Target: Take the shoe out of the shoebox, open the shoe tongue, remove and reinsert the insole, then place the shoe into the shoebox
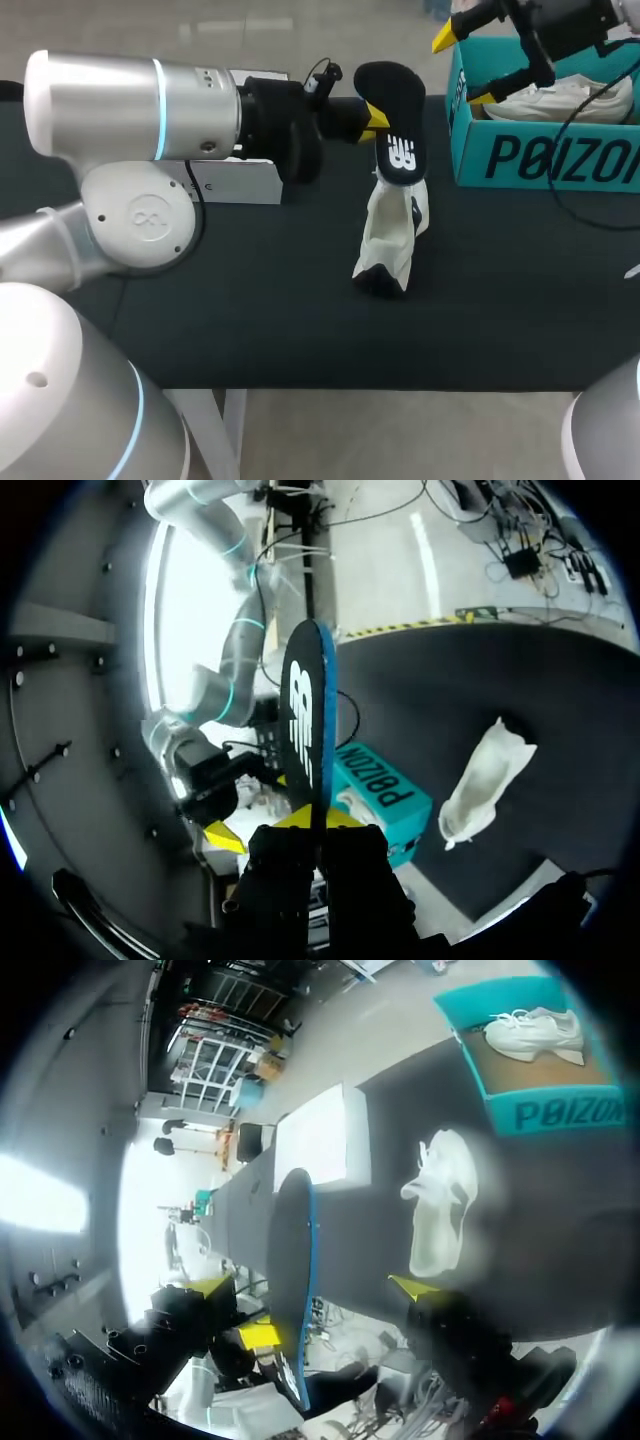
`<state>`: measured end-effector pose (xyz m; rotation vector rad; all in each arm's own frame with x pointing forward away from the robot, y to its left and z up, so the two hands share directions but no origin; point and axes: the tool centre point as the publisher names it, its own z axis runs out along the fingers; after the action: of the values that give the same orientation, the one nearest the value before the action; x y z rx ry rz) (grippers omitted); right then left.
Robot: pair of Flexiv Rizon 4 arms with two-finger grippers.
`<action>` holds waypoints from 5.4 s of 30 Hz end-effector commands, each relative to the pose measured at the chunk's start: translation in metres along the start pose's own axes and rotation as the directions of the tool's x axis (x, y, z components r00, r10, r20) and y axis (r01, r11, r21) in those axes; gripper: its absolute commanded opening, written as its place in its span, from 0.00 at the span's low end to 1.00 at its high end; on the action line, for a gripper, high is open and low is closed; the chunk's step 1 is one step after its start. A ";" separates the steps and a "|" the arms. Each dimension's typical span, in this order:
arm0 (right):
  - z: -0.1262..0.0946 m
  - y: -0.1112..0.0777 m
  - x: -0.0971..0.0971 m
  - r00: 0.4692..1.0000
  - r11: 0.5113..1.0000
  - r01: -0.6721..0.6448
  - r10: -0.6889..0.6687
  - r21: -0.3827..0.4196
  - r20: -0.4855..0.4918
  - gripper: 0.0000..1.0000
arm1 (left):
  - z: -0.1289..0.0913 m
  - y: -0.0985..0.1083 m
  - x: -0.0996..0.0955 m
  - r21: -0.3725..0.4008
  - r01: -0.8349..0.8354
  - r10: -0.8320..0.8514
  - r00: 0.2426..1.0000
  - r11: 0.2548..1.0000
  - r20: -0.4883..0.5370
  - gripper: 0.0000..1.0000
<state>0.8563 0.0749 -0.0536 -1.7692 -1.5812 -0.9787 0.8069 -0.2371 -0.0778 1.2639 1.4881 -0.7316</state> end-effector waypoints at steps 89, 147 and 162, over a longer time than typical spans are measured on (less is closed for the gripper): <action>0.052 0.010 -0.014 0.908 0.996 -0.030 0.062 0.082 -0.415 0.00 | 0.009 0.000 0.015 0.077 0.079 -0.069 0.989 0.994 -0.129 1.00; 0.060 0.022 -0.028 0.911 0.989 -0.095 0.133 0.116 -0.389 0.00 | -0.055 0.019 0.023 0.137 0.162 -0.009 0.680 0.977 -0.733 1.00; 0.075 0.010 -0.028 0.907 0.986 -0.093 0.140 0.137 -0.398 0.00 | -0.010 0.058 -0.034 0.142 -0.080 0.161 0.597 0.987 -0.786 1.00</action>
<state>0.8755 0.1129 -0.1146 -1.4491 -1.2317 -1.0867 0.8471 -0.2055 -0.0395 1.8003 1.9280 -0.2484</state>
